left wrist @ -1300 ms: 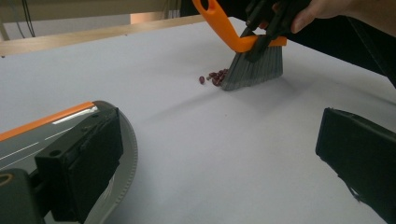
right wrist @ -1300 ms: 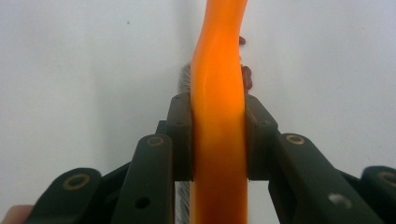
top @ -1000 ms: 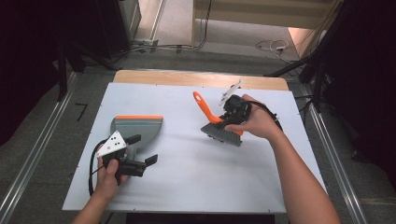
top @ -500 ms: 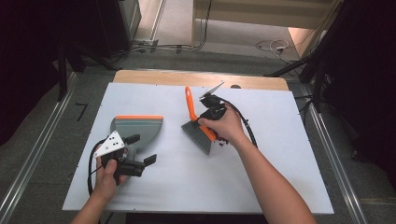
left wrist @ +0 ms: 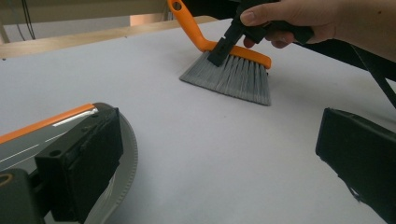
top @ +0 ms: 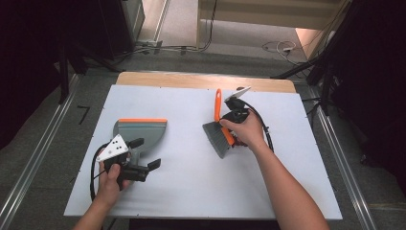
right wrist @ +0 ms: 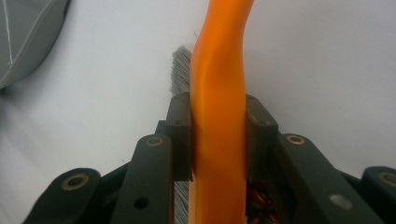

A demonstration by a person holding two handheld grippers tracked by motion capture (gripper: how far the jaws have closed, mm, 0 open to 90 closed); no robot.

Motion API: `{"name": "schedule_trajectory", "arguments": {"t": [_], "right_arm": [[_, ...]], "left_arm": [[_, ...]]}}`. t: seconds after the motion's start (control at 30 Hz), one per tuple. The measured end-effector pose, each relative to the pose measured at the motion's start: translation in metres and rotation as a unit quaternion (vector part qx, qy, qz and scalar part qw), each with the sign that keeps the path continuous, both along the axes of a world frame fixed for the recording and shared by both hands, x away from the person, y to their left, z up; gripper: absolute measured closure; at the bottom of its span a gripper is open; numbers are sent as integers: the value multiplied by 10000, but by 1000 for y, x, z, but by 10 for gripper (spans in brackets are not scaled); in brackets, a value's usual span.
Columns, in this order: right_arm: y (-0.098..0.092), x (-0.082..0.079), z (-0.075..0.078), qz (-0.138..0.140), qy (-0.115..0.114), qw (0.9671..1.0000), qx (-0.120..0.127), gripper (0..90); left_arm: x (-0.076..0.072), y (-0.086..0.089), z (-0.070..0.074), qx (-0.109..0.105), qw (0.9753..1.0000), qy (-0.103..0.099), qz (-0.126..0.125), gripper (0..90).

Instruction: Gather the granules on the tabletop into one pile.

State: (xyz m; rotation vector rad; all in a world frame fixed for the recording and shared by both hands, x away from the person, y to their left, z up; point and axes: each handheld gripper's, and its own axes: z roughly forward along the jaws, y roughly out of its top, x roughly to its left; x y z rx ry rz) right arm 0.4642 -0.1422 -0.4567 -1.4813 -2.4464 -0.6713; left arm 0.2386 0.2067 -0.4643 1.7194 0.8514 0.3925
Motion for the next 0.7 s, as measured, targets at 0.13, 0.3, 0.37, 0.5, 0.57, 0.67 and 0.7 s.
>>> {"name": "schedule_trajectory", "arguments": {"t": [0.13, 0.3, 0.37, 0.5, 0.57, 0.67, 0.7], "right_arm": [[-13, -1, -1, -171, 131, 9998, 28, 667], [-23, -1, -2, -278, 116, 9995, 30, 667], [-27, -1, -2, -286, 111, 9995, 29, 667], [-32, -2, -2, -344, 76, 9994, 62, 666], [-35, -3, -2, -361, 74, 9993, 63, 666], [-38, -3, -1, -395, 63, 9992, 45, 667], [-39, -4, 0, -426, 87, 9990, 37, 667]], "left_arm": [[0, 0, 0, 10, 10000, 7, 2, 16], [1, 0, 0, -5, 10000, 2, 1, 16], [1, 0, 0, -11, 10000, 0, 4, 16], [0, 0, 0, -9, 10000, -3, -2, 16], [0, 0, 0, -12, 10000, 3, 7, 16], [0, 0, 0, -16, 10000, -4, 12, 16], [0, 0, 0, -19, 10000, -4, 6, 16]]}}
